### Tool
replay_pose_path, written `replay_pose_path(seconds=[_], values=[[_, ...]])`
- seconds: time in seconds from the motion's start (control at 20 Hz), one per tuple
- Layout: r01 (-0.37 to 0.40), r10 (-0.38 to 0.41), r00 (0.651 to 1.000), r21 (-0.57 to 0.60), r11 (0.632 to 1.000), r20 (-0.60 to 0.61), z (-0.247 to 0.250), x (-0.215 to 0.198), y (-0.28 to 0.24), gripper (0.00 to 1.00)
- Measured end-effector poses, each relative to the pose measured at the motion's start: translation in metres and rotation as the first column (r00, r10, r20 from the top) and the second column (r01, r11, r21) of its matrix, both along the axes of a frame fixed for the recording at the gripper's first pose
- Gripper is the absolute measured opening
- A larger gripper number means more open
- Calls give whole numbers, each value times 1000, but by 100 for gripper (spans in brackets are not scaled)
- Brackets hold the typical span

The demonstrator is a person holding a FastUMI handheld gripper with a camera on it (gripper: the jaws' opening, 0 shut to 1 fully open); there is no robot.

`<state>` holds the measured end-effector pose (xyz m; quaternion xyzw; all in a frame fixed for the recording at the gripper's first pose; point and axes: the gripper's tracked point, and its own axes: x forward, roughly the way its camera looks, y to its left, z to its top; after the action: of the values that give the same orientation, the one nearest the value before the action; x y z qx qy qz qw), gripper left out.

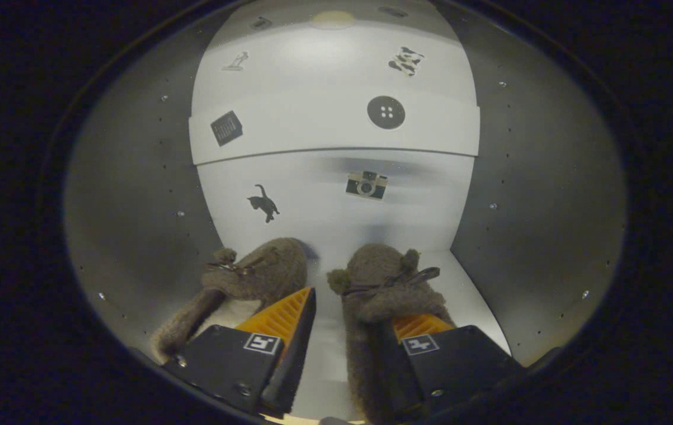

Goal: Open the shoe cabinet door, grab the shoes and put them into the shoe cabinet, then close the shoe cabinet door.

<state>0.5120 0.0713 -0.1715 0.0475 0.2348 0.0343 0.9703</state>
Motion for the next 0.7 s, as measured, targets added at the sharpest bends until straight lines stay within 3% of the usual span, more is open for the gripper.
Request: replay_pose_path(seconds=[0.1,0.4,0.65,0.7], values=[[1,-1,1000,-3,1000,20,5,-11,-1,66],[-14,21,986,-47,999,165,42,-76,-2,66],[-63,62,967,-4,998,246,81,-164,10,100],[-64,63,961,-3,998,268,87,-183,9,100]])
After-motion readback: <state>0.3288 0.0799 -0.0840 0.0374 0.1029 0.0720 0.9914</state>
